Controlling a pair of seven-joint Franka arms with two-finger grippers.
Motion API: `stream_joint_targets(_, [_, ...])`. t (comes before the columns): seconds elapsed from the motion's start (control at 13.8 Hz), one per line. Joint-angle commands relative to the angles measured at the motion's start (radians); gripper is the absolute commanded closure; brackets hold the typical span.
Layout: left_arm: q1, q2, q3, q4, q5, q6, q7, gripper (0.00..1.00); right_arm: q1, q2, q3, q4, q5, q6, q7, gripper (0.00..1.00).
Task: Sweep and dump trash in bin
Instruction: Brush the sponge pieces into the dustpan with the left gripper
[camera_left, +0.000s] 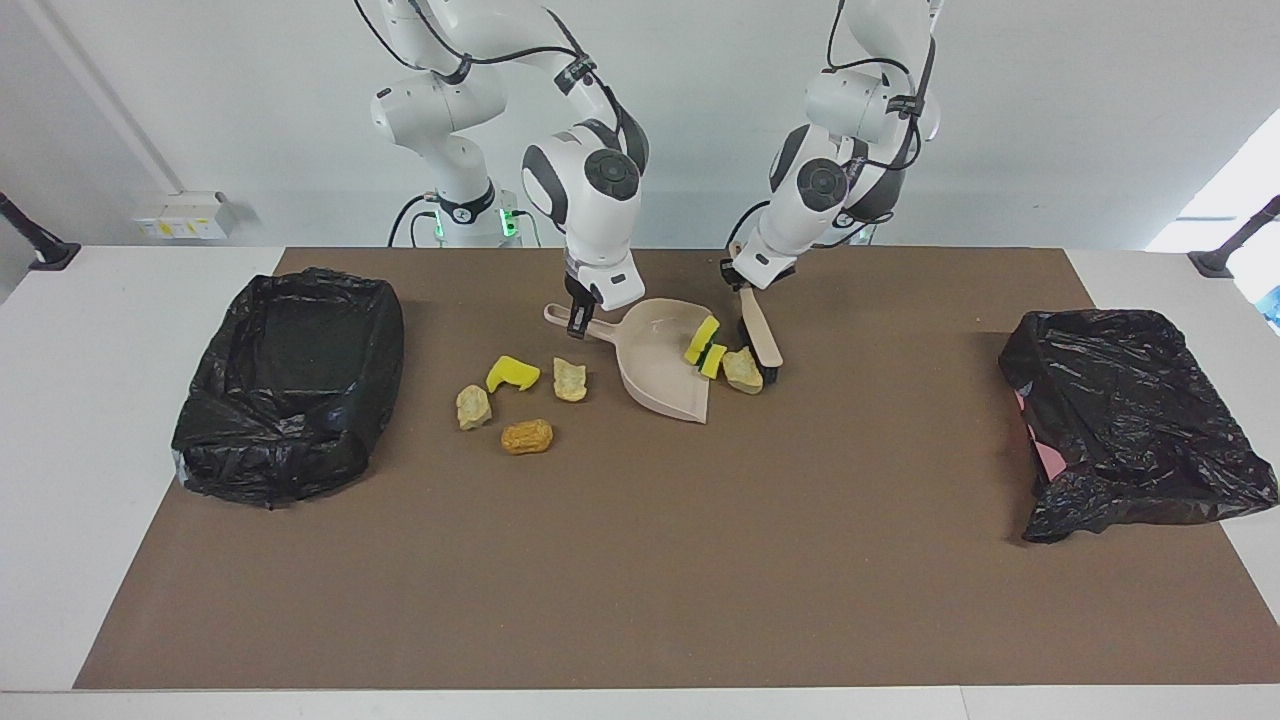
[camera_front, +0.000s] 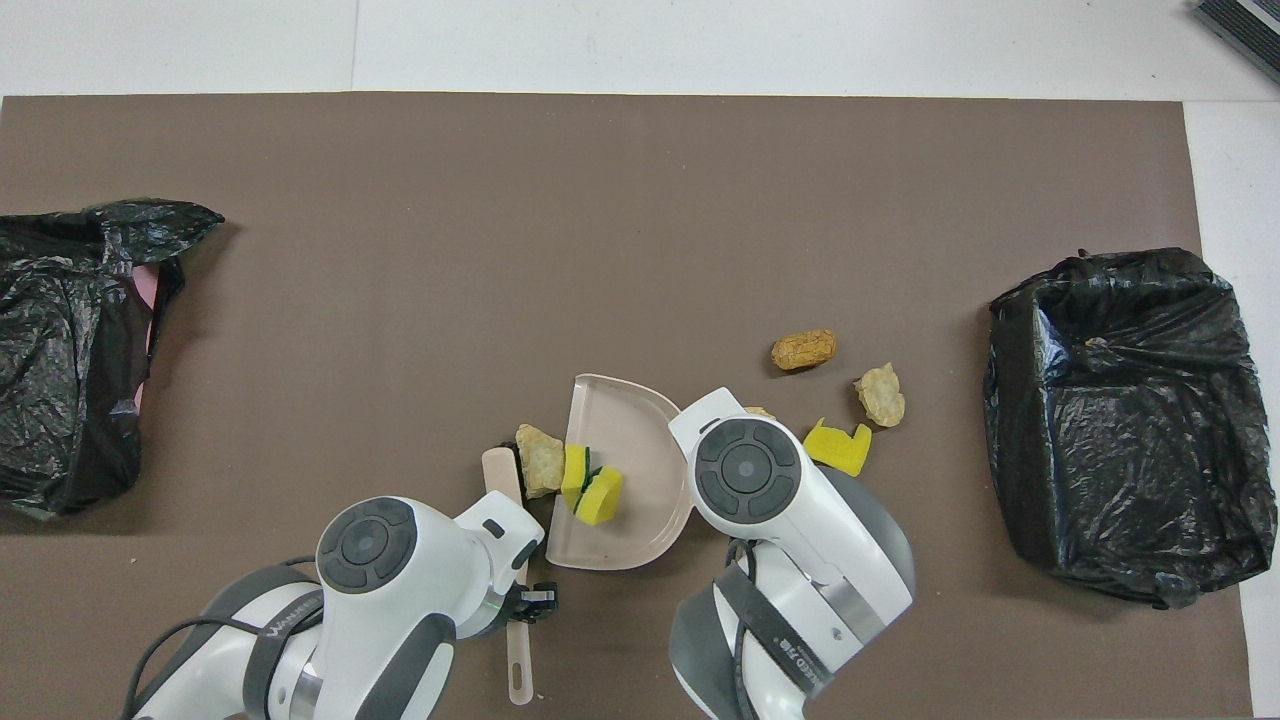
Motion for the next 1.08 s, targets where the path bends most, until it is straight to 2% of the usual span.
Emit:
stream_joint_targets(0.0, [-0.104,0.041,0.015,0.069,-0.041,0.041,0.013,1.00,-0.009,0.004,0.000,-0.004,-0.006,0.017,0.034,1.00])
stream_joint_targets(0.14, [-0.140,0.070,0.015,0.121,-0.042,0.047,0.019,1.00,-0.009,0.003,0.000,-0.004,-0.006,0.015,0.038,1.00])
stream_joint_targets(0.36, [-0.112,0.092,0.022,0.156,-0.041,0.021,0.017,1.00,-0.009,0.003,0.000,-0.004,-0.006,0.015,0.038,1.00])
stream_joint_targets(0.65, [0.006,0.080,0.025,0.199,0.037,-0.107,0.001,1.00,-0.012,0.007,0.000,0.001,-0.008,0.014,0.037,1.00])
stream_joint_targets(0.79, [0.039,0.072,0.025,0.201,0.074,-0.134,-0.074,1.00,-0.023,0.010,0.000,0.018,-0.006,0.006,0.035,1.00])
stream_joint_targets(1.01, [0.041,0.070,0.025,0.198,0.125,-0.134,-0.185,1.00,-0.104,-0.059,-0.001,0.024,-0.006,0.000,0.026,1.00])
